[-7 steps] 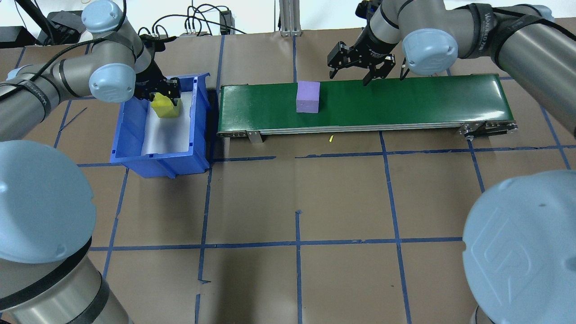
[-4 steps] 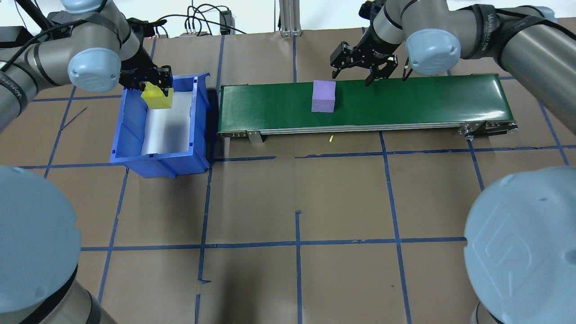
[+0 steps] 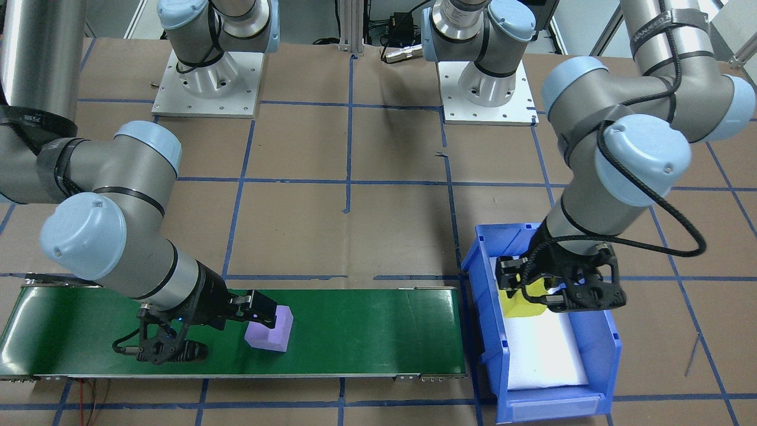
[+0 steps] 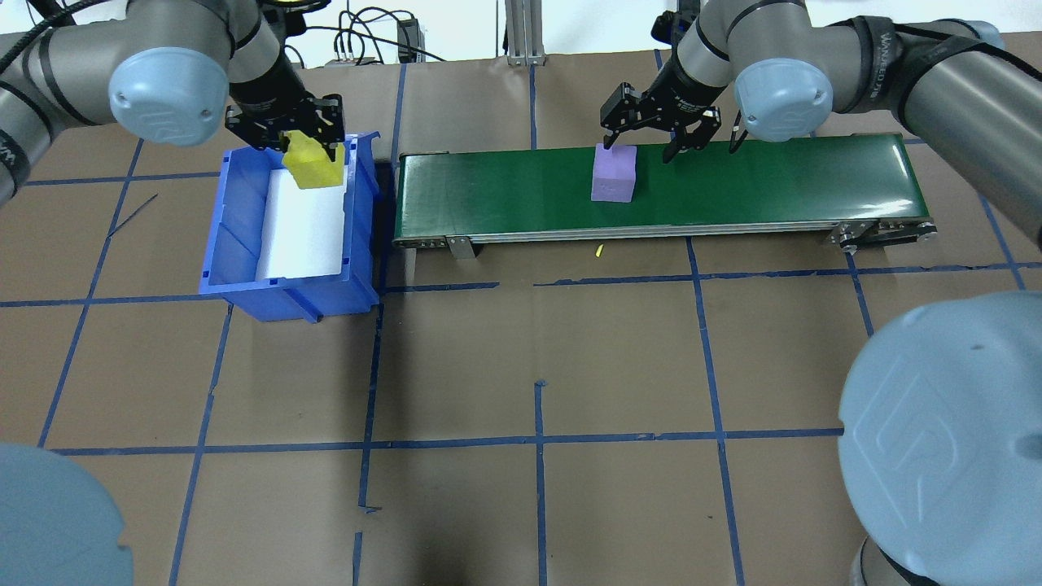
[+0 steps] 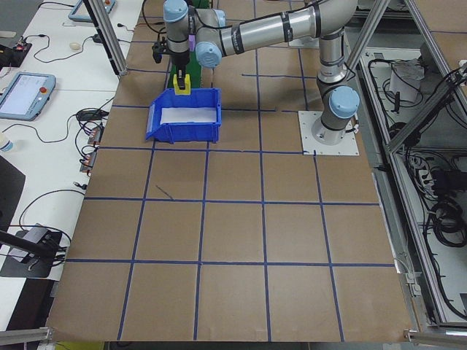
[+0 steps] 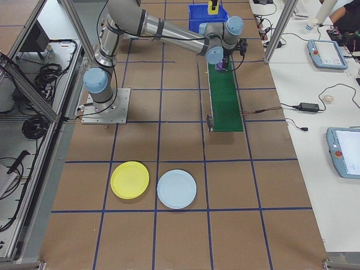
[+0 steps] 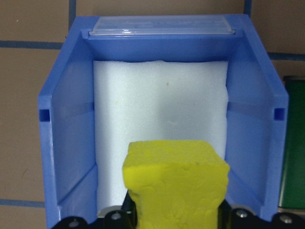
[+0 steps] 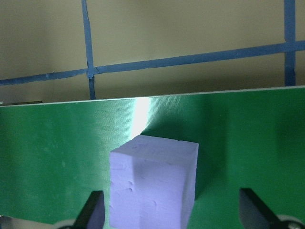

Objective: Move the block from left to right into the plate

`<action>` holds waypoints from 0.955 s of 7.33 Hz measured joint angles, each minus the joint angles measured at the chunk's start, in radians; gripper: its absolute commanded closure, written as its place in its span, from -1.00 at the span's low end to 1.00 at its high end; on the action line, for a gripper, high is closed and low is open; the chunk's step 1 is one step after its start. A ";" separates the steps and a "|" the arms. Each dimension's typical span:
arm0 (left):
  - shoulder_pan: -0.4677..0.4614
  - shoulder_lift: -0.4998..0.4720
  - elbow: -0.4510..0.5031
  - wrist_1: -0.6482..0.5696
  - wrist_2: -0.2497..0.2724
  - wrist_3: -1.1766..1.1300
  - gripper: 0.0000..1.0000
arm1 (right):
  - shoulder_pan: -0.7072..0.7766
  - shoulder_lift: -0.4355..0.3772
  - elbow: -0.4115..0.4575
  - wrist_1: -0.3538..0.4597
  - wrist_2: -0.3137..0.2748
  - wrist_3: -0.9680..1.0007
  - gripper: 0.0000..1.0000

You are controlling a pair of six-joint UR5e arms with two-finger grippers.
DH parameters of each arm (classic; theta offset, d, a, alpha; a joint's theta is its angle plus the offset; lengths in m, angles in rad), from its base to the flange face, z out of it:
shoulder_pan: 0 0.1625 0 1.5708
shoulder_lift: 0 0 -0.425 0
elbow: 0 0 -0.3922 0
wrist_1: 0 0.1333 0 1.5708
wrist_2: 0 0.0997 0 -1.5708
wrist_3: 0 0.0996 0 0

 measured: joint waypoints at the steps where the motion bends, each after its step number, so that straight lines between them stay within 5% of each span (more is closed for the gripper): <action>1: -0.047 -0.014 0.000 0.024 -0.006 -0.042 0.60 | -0.001 0.000 0.008 -0.007 0.000 0.000 -0.98; 2: -0.089 -0.048 0.001 0.067 -0.017 -0.068 0.60 | -0.002 0.002 0.013 -0.012 0.003 -0.001 -0.94; 3: -0.122 -0.089 0.001 0.120 -0.024 -0.079 0.60 | -0.004 0.008 0.018 -0.018 0.003 -0.003 -0.67; 4: -0.144 -0.117 -0.001 0.155 -0.027 -0.082 0.57 | -0.008 0.019 0.028 -0.031 -0.002 -0.005 0.30; 6: -0.160 -0.137 -0.014 0.182 -0.030 -0.084 -0.61 | -0.032 0.029 0.047 -0.050 -0.020 -0.010 0.49; 7: -0.162 -0.136 -0.020 0.186 -0.030 -0.082 -0.81 | -0.048 0.025 0.046 -0.051 -0.033 -0.013 0.49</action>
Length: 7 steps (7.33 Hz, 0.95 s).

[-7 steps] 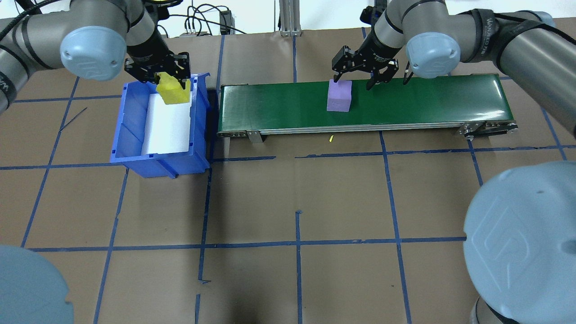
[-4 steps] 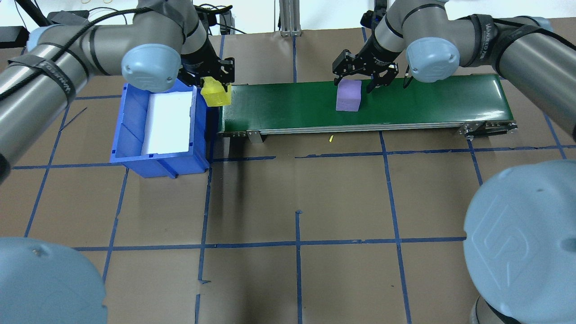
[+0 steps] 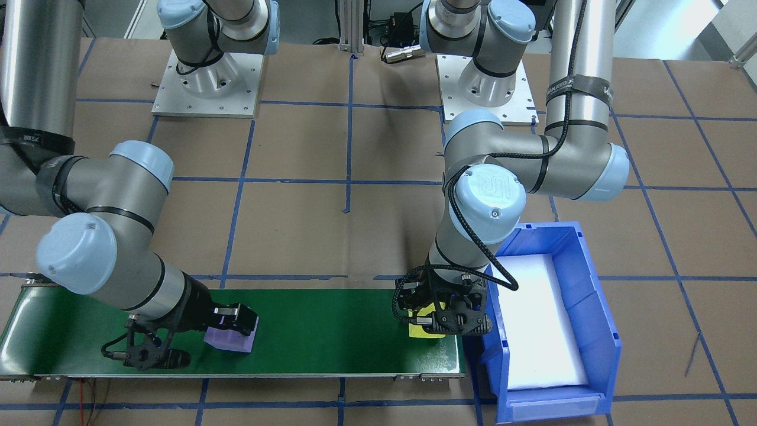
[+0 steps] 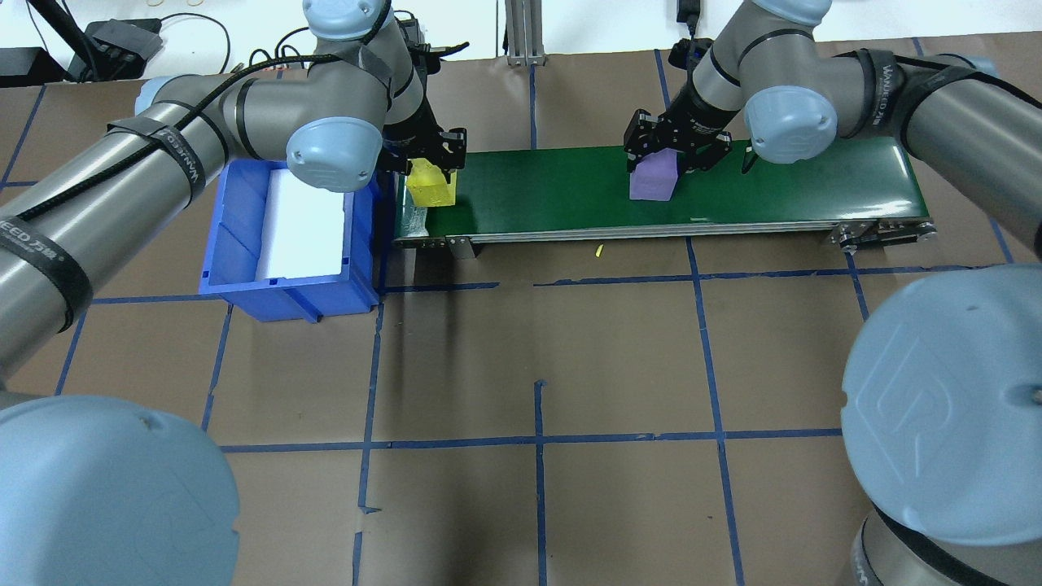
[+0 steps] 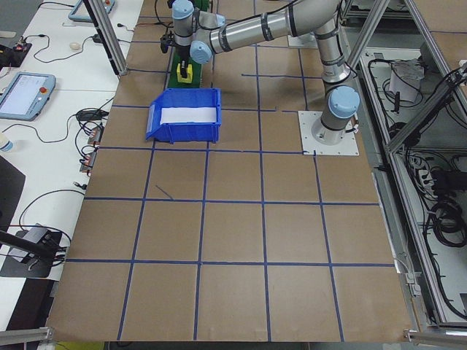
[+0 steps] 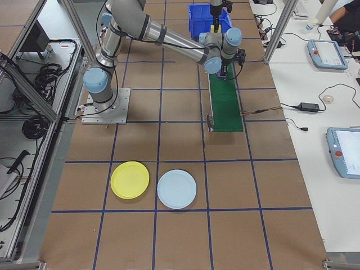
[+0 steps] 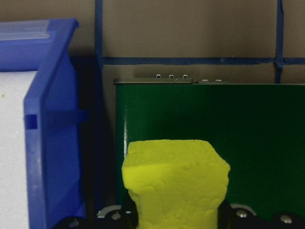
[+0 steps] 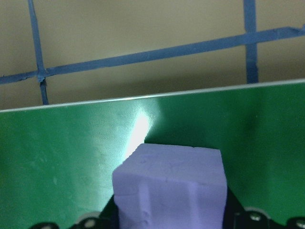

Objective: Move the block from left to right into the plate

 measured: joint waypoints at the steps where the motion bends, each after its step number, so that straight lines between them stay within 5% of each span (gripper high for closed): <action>1: -0.001 0.008 -0.004 0.000 0.000 0.003 -0.84 | -0.020 -0.018 -0.002 0.002 -0.008 -0.009 0.49; 3: -0.001 0.049 -0.006 -0.023 0.003 0.001 -0.88 | -0.111 -0.090 0.013 0.039 -0.076 -0.182 0.48; 7: 0.003 0.238 -0.008 -0.251 0.026 0.002 -0.91 | -0.519 -0.258 0.162 0.140 -0.231 -0.839 0.49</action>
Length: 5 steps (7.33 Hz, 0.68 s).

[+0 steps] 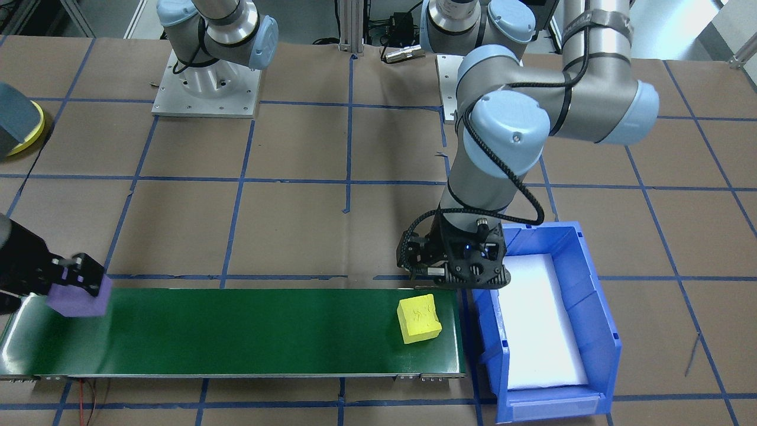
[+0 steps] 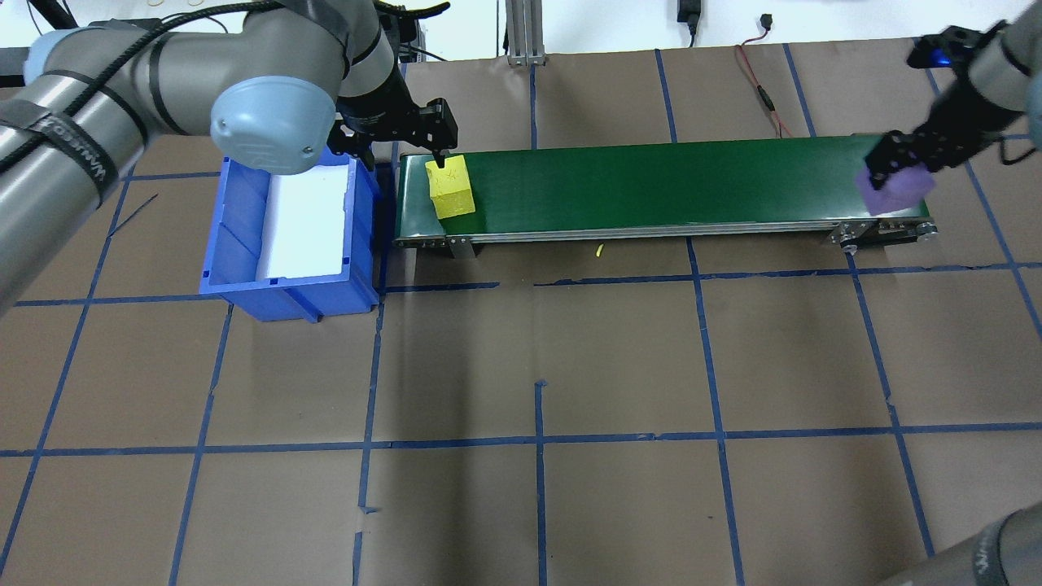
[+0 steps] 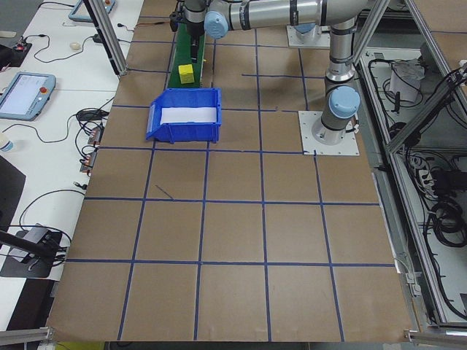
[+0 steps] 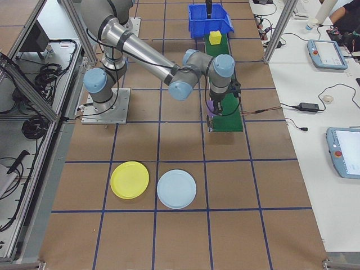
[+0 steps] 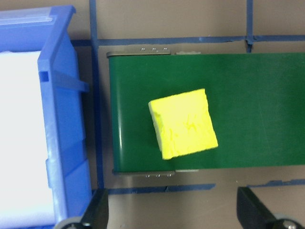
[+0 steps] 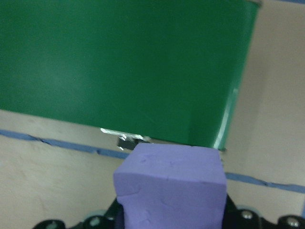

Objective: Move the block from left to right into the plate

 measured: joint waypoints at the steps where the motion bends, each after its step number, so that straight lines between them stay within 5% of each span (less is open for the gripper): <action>1: 0.015 0.059 -0.003 -0.080 0.027 0.006 -0.91 | -0.087 -0.014 0.012 -0.001 -0.036 -0.141 0.49; 5: 0.150 0.272 -0.010 -0.318 0.074 0.101 -0.94 | -0.378 0.037 0.060 -0.102 -0.055 -0.501 0.48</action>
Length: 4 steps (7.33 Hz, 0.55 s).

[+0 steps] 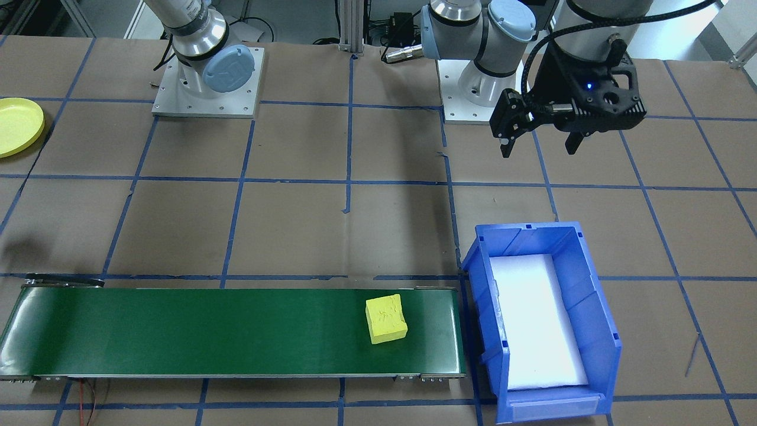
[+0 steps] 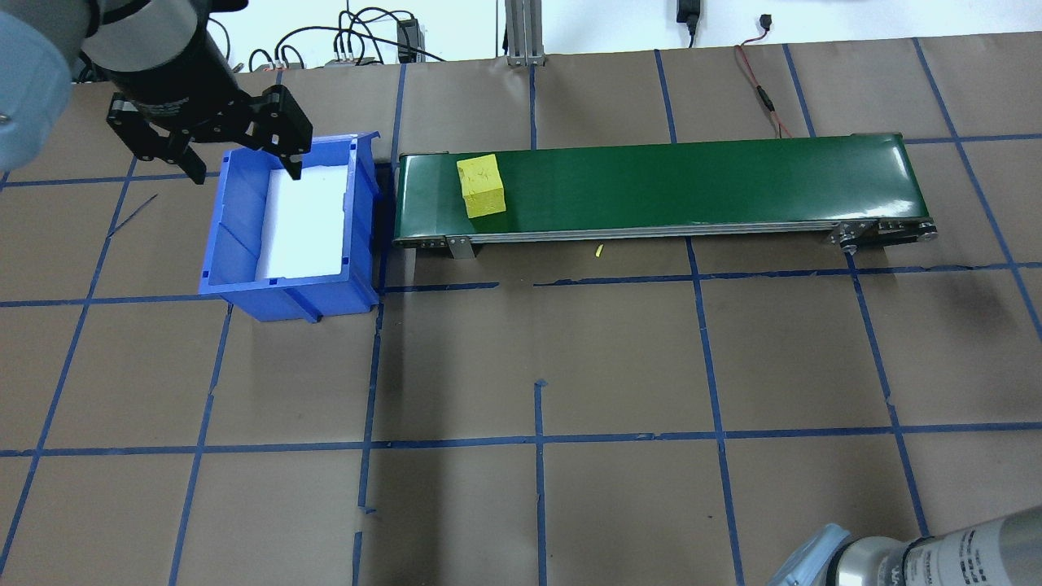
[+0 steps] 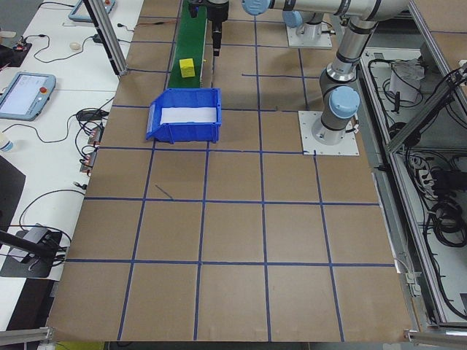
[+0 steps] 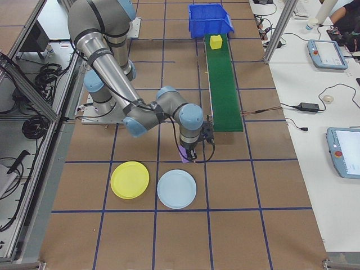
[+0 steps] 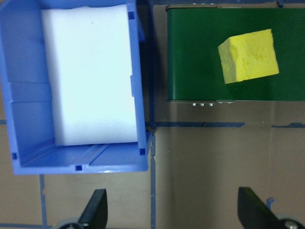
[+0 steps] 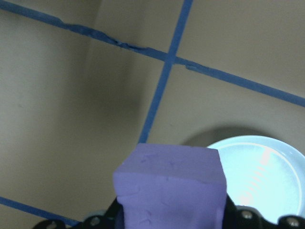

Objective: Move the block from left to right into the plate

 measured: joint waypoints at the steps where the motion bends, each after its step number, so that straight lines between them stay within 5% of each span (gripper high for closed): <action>1: 0.003 0.017 -0.005 -0.047 0.000 0.009 -0.99 | -0.054 0.044 0.002 -0.059 0.004 -0.077 0.42; 4: 0.007 0.016 -0.042 0.007 -0.011 0.019 -1.00 | -0.127 0.120 0.003 -0.134 0.007 -0.177 0.35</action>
